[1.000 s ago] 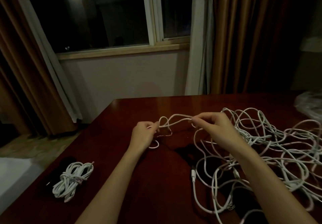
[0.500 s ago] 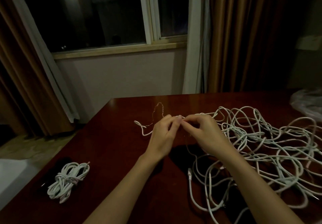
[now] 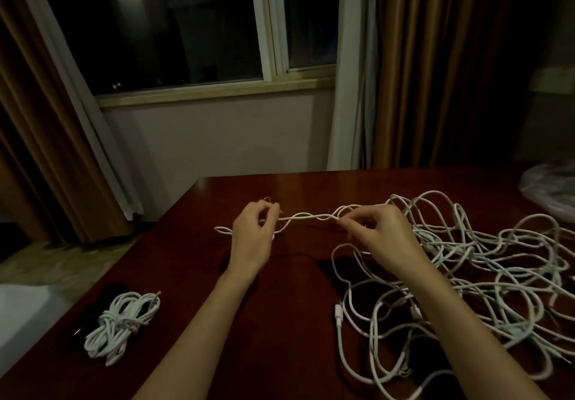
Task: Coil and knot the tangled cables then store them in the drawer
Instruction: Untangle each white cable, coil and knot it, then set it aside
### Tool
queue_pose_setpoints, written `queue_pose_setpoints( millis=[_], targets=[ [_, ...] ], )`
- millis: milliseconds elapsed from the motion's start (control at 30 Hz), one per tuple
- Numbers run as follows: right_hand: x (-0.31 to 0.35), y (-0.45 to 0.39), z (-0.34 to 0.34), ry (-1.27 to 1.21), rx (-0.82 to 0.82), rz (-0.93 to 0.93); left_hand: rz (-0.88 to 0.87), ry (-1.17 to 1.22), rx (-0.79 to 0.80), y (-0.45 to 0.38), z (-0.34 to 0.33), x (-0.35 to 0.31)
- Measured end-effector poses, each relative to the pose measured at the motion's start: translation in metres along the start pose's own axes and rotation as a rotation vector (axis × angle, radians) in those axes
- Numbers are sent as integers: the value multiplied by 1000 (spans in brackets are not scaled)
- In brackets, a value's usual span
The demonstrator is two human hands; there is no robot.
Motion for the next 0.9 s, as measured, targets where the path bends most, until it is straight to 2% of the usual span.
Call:
queue_pose_setpoints(
  millis=[67,133,200,233,333,467,600,733,900],
  targets=[
    [2,1,-4,25,34,4,-150,-84,95,8,-14,-21],
    [5,2,-12,75,79,9,-224,-107,256,18,-37,-34],
    [7,3,-17,96,86,27,-173,4,373,27,-53,-37],
    [8,3,-17,86,79,33,-131,71,379,27,-56,-34],
    [3,2,-16,25,64,5,28,280,336,20,-49,-25],
    [-3,1,-13,-123,83,-53,214,524,172,8,-32,-8],
    [-7,1,-10,-99,71,-45,362,709,23,5,-26,10],
    [-5,1,-9,-73,47,-34,318,582,81,8,-28,4],
    [-2,4,-17,50,102,-12,-50,52,121,14,-27,-20]
  ],
)
Point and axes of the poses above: each hand's wrist, its own y-axis away from the middle knuckle, its own z-axis out of the back of the hand, x = y × z, the point moved 7 cm from there along -y, towards the middle knuckle, and after that the axes turned 3 degrees about x, right-handed, at the moved point
